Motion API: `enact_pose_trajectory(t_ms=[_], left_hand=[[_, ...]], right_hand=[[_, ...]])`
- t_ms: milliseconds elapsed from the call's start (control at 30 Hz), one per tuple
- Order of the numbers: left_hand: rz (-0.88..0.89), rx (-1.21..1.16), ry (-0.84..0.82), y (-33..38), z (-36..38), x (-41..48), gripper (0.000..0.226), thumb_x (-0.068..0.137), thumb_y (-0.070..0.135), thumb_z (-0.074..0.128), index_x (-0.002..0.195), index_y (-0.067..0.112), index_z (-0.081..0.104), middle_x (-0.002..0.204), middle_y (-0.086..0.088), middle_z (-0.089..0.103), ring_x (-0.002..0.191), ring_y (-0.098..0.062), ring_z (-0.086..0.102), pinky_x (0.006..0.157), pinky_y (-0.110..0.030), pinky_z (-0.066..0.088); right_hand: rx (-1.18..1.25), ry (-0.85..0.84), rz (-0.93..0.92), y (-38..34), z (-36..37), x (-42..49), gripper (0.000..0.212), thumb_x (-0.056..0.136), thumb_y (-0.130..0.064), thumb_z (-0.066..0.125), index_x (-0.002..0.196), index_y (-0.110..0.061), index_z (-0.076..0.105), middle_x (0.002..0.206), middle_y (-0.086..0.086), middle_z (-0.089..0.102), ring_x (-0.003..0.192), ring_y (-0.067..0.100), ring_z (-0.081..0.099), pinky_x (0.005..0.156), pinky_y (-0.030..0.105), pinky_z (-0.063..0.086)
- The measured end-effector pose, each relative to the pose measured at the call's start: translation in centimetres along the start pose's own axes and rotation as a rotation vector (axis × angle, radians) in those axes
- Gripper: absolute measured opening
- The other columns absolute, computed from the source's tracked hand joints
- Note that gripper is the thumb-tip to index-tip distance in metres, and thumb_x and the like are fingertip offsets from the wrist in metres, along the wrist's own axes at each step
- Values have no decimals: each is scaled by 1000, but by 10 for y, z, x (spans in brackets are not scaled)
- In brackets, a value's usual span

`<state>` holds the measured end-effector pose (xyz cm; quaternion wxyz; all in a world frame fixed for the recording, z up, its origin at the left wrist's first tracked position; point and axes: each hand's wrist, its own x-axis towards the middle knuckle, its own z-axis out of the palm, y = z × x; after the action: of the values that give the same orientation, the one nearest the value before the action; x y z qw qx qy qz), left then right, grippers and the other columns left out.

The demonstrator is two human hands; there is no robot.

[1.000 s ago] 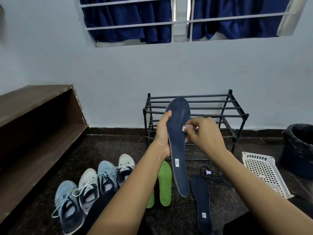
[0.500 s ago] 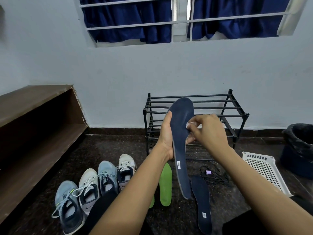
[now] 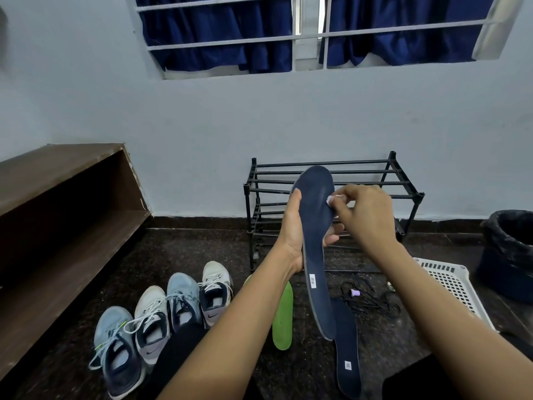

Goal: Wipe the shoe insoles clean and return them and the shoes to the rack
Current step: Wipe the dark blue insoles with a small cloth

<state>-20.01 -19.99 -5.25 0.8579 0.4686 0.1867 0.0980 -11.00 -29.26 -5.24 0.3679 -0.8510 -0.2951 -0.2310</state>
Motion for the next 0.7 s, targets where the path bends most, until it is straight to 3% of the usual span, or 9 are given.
enact_pose_trajectory(t_ms=[233, 433, 533, 600, 700], left_hand=[[31, -46, 30, 4, -6, 0, 56, 98, 56, 32, 99, 11, 63, 73, -6, 73, 61, -14, 68, 63, -30, 49], [31, -56, 40, 2, -2, 1, 59, 98, 58, 32, 106, 8, 63, 78, -8, 72, 62, -18, 68, 48, -24, 52], [7, -16, 27, 0, 2, 1, 60, 98, 60, 30, 105, 12, 64, 91, -9, 72, 76, -30, 68, 44, -20, 48], [7, -10, 25, -1, 0, 4, 60, 97, 61, 29, 109, 13, 63, 100, -11, 71, 85, -35, 66, 43, -20, 47], [19, -8, 43, 0, -8, 8, 60, 97, 61, 31, 111, 12, 63, 93, -11, 73, 84, -34, 66, 42, -21, 47]], right_hand=[[35, -136, -45, -5, 9, -12, 7, 80, -27, 65, 77, -24, 70, 67, -6, 68, 78, 24, 60, 76, 37, 48], [7, -75, -23, -4, 4, -6, 8, 81, -28, 65, 79, -25, 72, 72, -5, 69, 80, 22, 59, 75, 37, 46], [45, -33, 33, 3, 0, 3, 8, 81, -26, 64, 80, -23, 72, 73, -1, 70, 77, 26, 62, 74, 40, 48], [118, -63, 76, 4, -2, 5, 9, 82, -23, 65, 80, -19, 73, 74, 2, 71, 74, 24, 63, 71, 35, 47], [127, -114, 62, -2, -3, 0, 9, 82, -19, 65, 80, -18, 73, 74, 2, 71, 71, 21, 62, 65, 27, 40]])
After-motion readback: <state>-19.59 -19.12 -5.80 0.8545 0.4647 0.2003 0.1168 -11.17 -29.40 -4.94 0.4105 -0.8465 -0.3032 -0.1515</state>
